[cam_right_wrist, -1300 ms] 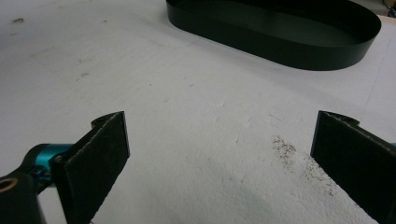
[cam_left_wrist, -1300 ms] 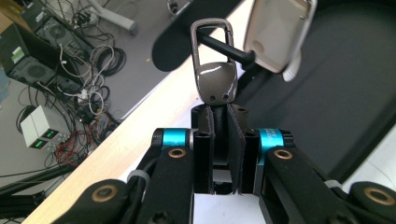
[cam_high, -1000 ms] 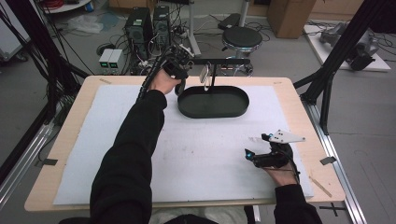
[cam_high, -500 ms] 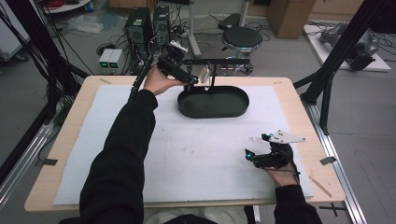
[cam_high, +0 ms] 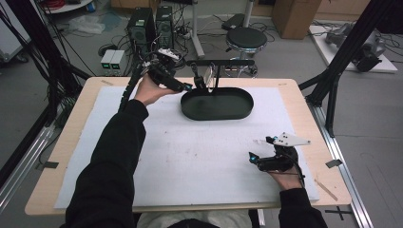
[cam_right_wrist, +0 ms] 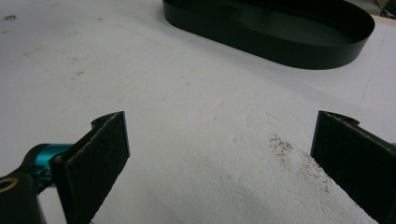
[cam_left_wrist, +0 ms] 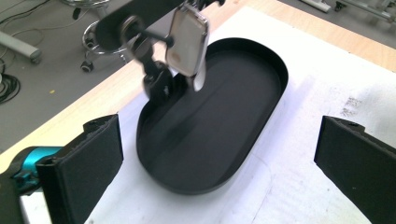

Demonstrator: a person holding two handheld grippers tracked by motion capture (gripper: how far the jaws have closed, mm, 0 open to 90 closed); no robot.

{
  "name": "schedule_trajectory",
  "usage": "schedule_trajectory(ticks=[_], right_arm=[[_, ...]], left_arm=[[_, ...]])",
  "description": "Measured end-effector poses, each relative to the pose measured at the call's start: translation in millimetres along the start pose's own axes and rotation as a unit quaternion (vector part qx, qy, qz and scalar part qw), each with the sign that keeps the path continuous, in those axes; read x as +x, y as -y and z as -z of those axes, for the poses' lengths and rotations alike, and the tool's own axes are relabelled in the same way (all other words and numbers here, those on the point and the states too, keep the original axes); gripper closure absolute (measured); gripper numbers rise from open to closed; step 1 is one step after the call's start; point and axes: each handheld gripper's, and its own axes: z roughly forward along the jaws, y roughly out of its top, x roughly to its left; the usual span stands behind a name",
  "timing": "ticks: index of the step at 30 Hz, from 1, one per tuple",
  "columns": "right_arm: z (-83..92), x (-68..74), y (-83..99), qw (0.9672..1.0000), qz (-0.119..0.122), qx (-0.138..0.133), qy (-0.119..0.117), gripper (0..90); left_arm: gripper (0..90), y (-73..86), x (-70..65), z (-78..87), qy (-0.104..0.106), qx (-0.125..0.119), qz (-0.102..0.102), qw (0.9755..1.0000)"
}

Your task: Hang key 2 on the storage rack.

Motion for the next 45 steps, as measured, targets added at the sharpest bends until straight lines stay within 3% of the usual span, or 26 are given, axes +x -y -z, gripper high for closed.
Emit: schedule_trajectory(ticks=[6,20,31,34,45], right_arm=[[-0.1,0.6,-0.1,1.0,0.0,0.001,-0.002,3.7],[0.2,1.9,-0.4,1.0,-0.001,0.001,0.0,3.7],[0.6,2.1,-0.4,1.0,0.001,0.0,-0.001,3.7],[0.6,2.1,-0.5,1.0,0.001,0.0,-0.001,3.7],[1.2,2.1,-0.6,1.0,0.001,-0.001,-0.001,3.7]], left_arm=[[1.7,15.7,6.4,13.2,-0.006,-0.001,0.013,0.9999],[1.7,61.8,11.5,37.4,0.006,0.016,0.031,0.9994],[1.7,90.3,3.6,53.0,0.006,0.03,0.033,0.999],[1.7,96.0,-1.9,56.8,-0.001,0.042,0.022,0.9989],[1.7,118.3,-7.7,78.5,-0.023,0.03,0.032,0.9988]])
